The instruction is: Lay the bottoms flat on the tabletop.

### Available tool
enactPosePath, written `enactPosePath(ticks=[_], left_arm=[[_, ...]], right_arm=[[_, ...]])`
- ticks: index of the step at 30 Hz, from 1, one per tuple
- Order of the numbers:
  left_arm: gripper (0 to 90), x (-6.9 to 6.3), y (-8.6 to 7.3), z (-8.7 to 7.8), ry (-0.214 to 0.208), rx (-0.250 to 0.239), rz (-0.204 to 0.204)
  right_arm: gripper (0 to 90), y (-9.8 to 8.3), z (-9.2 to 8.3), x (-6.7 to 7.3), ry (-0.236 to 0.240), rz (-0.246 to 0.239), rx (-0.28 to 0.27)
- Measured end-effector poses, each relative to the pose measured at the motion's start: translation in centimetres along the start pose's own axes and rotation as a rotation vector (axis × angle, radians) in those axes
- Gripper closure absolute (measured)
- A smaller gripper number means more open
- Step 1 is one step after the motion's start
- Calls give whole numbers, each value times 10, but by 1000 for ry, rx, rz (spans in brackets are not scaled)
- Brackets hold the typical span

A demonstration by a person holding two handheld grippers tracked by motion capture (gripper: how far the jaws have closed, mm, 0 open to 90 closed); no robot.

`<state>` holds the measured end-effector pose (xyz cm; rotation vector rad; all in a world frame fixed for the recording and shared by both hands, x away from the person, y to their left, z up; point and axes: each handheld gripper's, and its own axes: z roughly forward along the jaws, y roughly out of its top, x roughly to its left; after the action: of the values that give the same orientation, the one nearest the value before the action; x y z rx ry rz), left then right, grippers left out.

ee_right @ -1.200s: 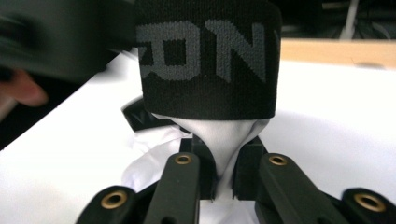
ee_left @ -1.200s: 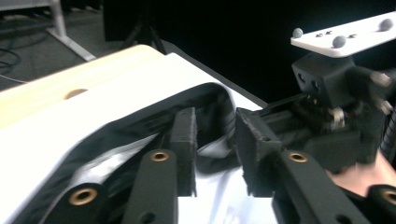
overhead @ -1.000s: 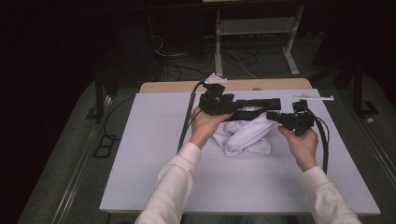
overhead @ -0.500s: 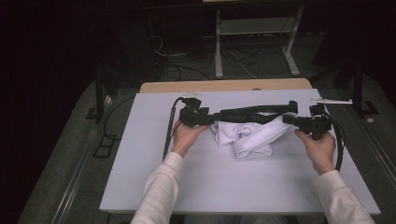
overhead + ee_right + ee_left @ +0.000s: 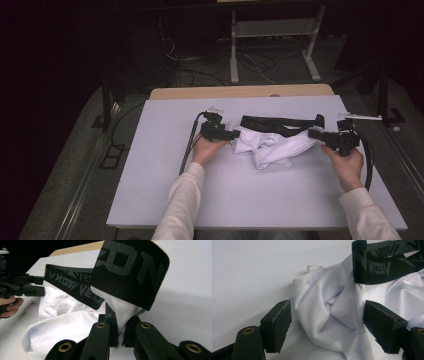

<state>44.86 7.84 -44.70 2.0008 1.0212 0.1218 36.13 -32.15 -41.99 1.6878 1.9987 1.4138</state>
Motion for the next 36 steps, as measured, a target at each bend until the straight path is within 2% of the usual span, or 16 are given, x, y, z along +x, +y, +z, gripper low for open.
enactPosePath(ticks=[1, 3, 6, 7, 9, 10, 12, 15, 19, 21, 22, 23, 27, 31, 33, 36], left_arm=[[237, 5, 0, 5, -29, 10, -5], [257, 6, 1, 8, -40, 15, -5], [360, 7, 3, 16, -70, 15, -29], [502, 6, 4, 20, -67, 22, -21], [699, 5, 4, 22, -64, 33, -18], [699, 4, 5, 23, -75, 38, -22], [818, 4, 5, 21, -90, 34, -48], [844, -2, 6, 6, -87, 46, -19], [847, -4, 3, -12, -81, 39, -19], [847, -4, 1, -23, -94, 37, -23], [847, -5, -2, -36, -95, 39, -33], [848, -5, -2, -36, -95, 39, -33], [848, -7, -3, -66, -91, 41, -57], [848, -10, -3, -91, -126, 66, -84], [847, -15, -4, -103, -124, 73, -60], [847, -21, -11, -123, -135, 67, -43]], right_arm=[[843, 0, 1, 0, 2, -1, 2], [843, 0, 2, 0, 4, -4, 2], [844, -1, 4, 0, 3, -13, 6], [843, -1, 4, 0, 7, -12, 6], [843, -1, 4, -1, 11, -13, 7], [843, -1, 4, -1, 11, -13, 7], [844, -2, 4, -1, 14, -11, 10], [846, -3, 2, -1, 44, -2, 8], [847, -3, 0, 2, 88, 14, -1], [848, -2, -2, 5, 129, 38, -8], [849, -1, -4, 10, 183, 80, -8], [849, 0, -6, 13, 200, 87, -3], [849, 8, -15, 31, 250, 57, 10], [849, 14, -22, 43, 297, 42, 20], [849, 21, -31, 57, 359, 28, 16], [849, 25, -38, 69, 400, 6, 20]])
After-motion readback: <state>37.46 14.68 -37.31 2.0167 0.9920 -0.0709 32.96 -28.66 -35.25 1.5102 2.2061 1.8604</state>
